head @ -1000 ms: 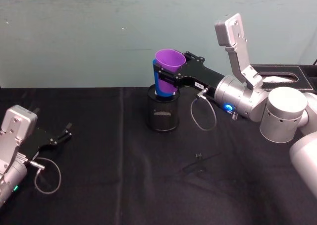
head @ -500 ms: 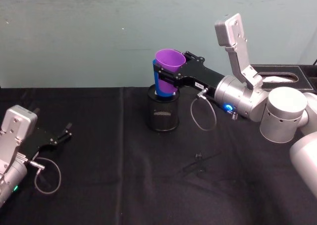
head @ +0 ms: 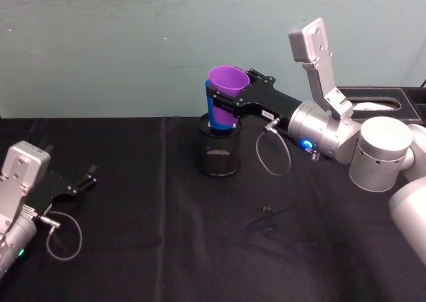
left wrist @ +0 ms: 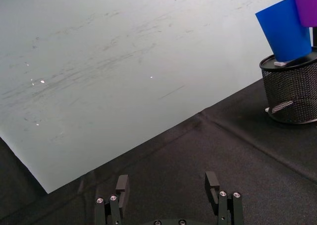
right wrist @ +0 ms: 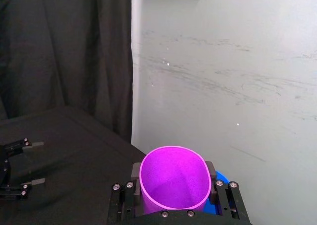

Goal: Pick up one cup with a gripper and tap it against the other cup.

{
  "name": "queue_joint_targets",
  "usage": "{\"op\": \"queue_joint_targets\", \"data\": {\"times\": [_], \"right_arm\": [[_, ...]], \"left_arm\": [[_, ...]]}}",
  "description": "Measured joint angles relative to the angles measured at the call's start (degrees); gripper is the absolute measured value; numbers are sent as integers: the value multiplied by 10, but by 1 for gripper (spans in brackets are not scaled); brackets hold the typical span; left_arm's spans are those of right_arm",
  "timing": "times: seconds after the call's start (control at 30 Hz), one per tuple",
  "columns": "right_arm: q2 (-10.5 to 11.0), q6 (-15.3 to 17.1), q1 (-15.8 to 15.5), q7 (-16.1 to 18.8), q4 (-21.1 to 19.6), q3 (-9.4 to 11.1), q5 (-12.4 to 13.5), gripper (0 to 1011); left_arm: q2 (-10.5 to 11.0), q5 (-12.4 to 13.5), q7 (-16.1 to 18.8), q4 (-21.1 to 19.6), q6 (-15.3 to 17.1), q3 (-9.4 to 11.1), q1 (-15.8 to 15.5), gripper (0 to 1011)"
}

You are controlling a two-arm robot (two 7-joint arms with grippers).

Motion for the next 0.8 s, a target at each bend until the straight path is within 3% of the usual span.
{"op": "queue_joint_targets", "data": {"times": [0.8], "right_arm": [[0, 0, 0, 0, 0, 0, 0, 736]], "left_arm": [[0, 0, 0, 0, 0, 0, 0, 1000]]}}
